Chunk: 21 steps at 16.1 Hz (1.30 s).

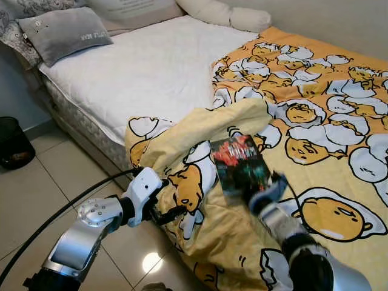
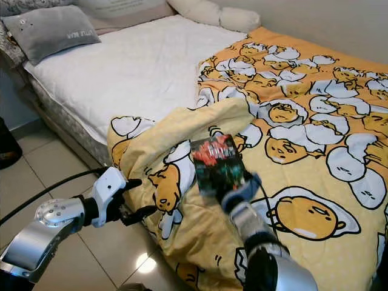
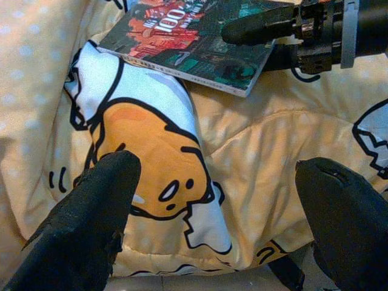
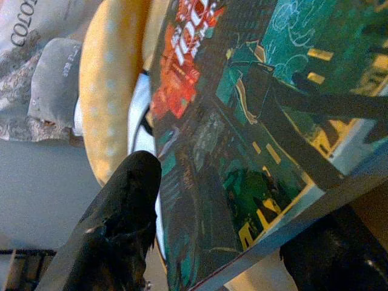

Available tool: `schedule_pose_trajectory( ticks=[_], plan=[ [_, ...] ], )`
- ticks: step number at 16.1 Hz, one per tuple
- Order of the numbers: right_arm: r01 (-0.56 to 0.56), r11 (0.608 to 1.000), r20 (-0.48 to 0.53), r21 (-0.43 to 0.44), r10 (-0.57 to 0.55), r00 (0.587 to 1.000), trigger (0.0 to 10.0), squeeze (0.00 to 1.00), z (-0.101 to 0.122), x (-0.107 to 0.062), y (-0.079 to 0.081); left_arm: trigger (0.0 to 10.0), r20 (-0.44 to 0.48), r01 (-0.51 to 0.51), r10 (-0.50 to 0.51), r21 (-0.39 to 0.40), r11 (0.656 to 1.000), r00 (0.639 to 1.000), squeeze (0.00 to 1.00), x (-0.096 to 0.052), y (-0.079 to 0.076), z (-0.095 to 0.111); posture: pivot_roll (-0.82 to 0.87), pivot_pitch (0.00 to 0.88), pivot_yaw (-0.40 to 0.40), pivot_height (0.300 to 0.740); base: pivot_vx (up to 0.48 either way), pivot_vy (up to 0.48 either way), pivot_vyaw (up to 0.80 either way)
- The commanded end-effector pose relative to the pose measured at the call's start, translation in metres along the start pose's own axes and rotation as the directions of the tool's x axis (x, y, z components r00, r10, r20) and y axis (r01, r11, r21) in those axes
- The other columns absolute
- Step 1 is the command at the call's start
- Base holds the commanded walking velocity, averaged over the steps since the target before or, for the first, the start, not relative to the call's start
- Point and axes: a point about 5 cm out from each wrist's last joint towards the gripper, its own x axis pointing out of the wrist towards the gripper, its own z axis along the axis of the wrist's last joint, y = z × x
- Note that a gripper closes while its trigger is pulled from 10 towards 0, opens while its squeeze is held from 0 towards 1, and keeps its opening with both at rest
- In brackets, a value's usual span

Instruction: Clean up the room

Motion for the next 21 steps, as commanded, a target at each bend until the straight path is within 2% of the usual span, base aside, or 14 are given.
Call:
schedule_pose_trajectory(
  ticks=[1,2,3,4,5,6,10,13,16,19,21],
  plan=[
    [-0.036,0.999,0.048,0.016,0.035,0.998,10.0,0.0,0.012,0.002,0.006,10.0,0.008,0.003,-0.003,0.007,1.0,1.0,0.59,-0.001,-0.002,0.002,0.16,0.0,-0.018,0.74,0.0,0.0,0.0],
    [-0.042,0.998,0.072,0.035,0.04,0.997,9.8,0.0,0.016,0.003,0.009,10.0,0.008,0.004,-0.004,0.006,1.0,1.0,0.59,-0.001,-0.002,0.002,0.16,0.0,-0.016,0.74,0.0,0.0,0.0],
    [-0.043,0.998,0.093,0.05,0.038,0.995,4.9,0.0,0.019,0.005,0.012,10.0,0.006,0.004,-0.004,0.005,1.0,1.0,0.58,-0.001,-0.003,0.001,0.16,0.0,-0.016,0.74,0.0,0.0,0.0],
    [-0.047,0.997,0.112,0.065,0.039,0.993,1.3,0.0,0.022,0.007,0.015,10.0,0.006,0.004,-0.004,0.005,1.0,1.0,0.59,-0.001,-0.003,0.001,0.16,0.0,-0.016,0.74,0.0,0.0,0.0],
    [-0.049,0.996,0.129,0.077,0.039,0.991,1.3,0.0,0.024,0.008,0.018,10.0,0.005,0.004,-0.004,0.005,1.0,1.0,0.59,-0.001,-0.003,0.001,0.16,0.0,-0.016,0.74,0.0,0.0,0.0],
    [-0.073,0.991,0.161,0.115,0.053,0.986,0.0,0.0,0.028,0.012,0.025,10.0,0.004,0.002,-0.002,0.009,1.0,1.0,0.59,-0.001,-0.002,0.001,0.16,0.0,-0.015,0.74,0.0,0.0,0.0],
    [-0.107,0.987,0.154,0.116,0.089,0.984,0.0,0.0,0.025,0.014,0.032,10.0,0.012,0.004,-0.004,0.011,1.0,1.0,0.58,-0.001,-0.003,0.001,0.15,0.0,-0.018,0.74,0.0,0.0,0.0],
    [-0.091,0.992,0.157,0.085,0.077,0.985,0.0,0.0,0.024,0.012,0.027,10.0,0.054,0.005,-0.005,-0.009,1.0,0.999,0.58,0.001,-0.004,0.005,0.14,0.0,-0.014,0.74,0.0,0.0,0.0],
    [-0.108,0.99,0.16,0.089,0.093,0.983,0.0,0.0,0.023,0.008,0.022,10.0,0.071,0.005,-0.003,-0.015,1.0,0.997,0.58,0.003,-0.006,0.008,0.14,0.0,-0.014,0.74,0.0,0.0,0.0],
    [-0.123,0.99,0.16,0.064,0.112,0.981,0.0,0.0,0.024,0.002,0.013,10.0,0.124,0.004,0.003,-0.058,0.998,0.992,0.59,0.004,-0.008,0.011,0.11,0.0,-0.011,0.74,0.0,0.0,0.0],
    [-0.166,0.985,0.181,0.04,0.157,0.971,0.0,0.0,0.033,-0.006,0.008,10.0,0.158,0.029,-0.016,-0.083,0.996,0.987,0.59,0.004,-0.013,0.012,0.08,0.0,-0.011,0.74,0.0,0.0,0.0]
  ],
)
